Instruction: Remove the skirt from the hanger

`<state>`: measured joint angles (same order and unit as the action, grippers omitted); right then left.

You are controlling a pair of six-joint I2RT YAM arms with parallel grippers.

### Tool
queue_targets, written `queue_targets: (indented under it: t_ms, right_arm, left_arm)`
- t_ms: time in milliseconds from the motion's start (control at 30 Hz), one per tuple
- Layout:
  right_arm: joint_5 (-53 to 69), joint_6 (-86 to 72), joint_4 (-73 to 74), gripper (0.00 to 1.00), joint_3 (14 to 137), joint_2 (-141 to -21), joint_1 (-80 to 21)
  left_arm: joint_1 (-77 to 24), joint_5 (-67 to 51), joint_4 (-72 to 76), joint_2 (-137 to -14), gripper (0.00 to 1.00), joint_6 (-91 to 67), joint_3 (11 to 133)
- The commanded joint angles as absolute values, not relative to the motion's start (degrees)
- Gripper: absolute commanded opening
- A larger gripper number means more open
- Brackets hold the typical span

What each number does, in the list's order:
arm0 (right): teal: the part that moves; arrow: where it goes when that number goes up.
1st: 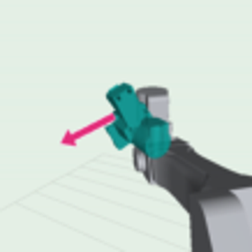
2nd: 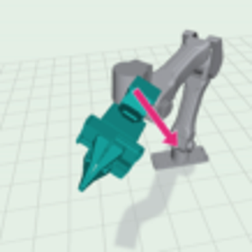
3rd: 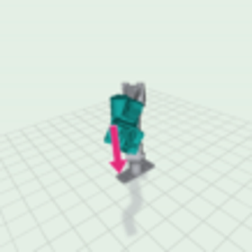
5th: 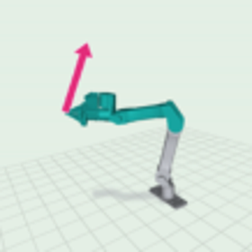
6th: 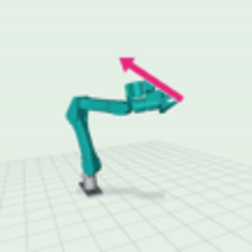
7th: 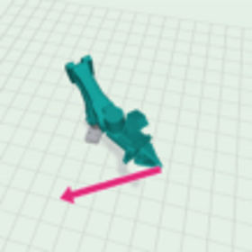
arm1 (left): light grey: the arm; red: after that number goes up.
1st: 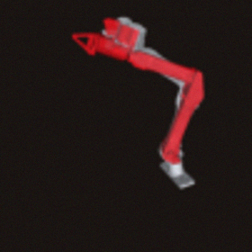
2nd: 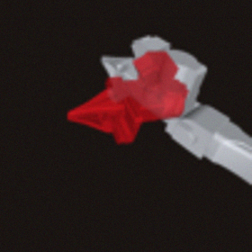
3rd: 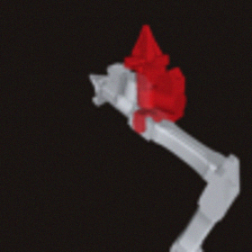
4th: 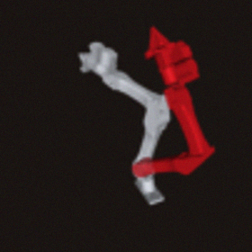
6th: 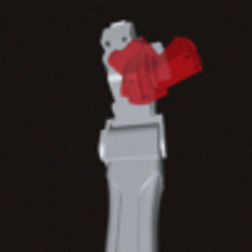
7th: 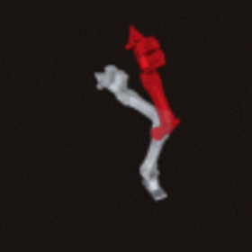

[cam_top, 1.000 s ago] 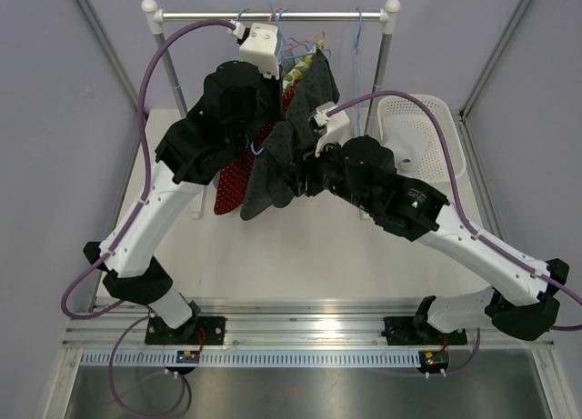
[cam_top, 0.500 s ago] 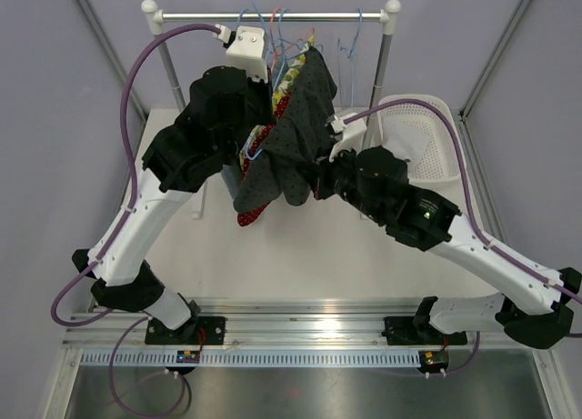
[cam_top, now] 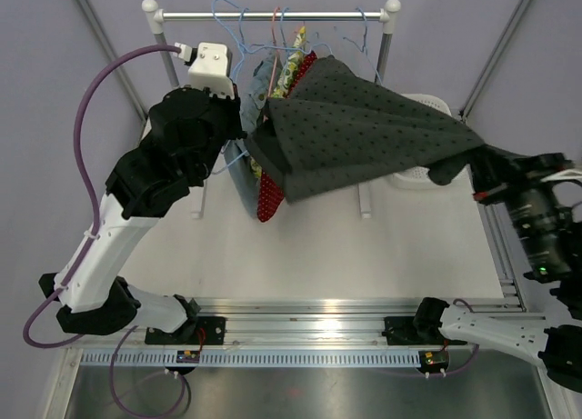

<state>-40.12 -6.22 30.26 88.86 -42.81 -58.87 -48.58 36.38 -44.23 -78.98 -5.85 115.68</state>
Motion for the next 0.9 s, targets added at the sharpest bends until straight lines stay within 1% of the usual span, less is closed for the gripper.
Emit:
queue_targets:
  t_ms: [0, 133, 267, 433, 600, 767, 867]
  right_arm:
    - [-50.62, 1.82, 25.67, 0.00, 92.28, -39.82, -58.89]
    - [-53.87, 8.69, 19.44, 0.00, 94.65, -40.34, -58.89]
    - [-54.66, 13.96, 13.38, 0.00, 98.78, -43.41, -58.89]
    - [-55.11, 22.49, 8.62, 0.00, 105.28, -50.17, -58.97]
    - [-56.25, 31.96, 5.10, 0.00, 111.26, -57.20, -58.97]
    - [-56.69, 41.20, 2.20, 0.00, 112.50, -61.25, -58.89]
    - [-60.89, 53.32, -4.63, 0.00, 111.10, -64.15, -58.89]
  left_arm:
    - [-47.99, 40.96, -39.28, -75.59, 0.00, -5.01, 114.97]
    - [-47.99, 40.43, -39.37, -74.01, 0.00, -5.45, 112.86]
    - [-48.16, 39.29, -39.90, -73.04, 0.00, -6.15, 111.36]
    - [-49.30, 37.97, -39.73, -72.95, 0.00, -6.50, 110.92]
    - [-52.64, 38.41, -39.55, -74.35, 0.00, -6.07, 112.14]
    - [-55.89, 39.20, -39.38, -77.34, 0.00, -5.19, 113.99]
    - [-57.13, 39.90, -39.37, -78.92, 0.00, -4.40, 114.78]
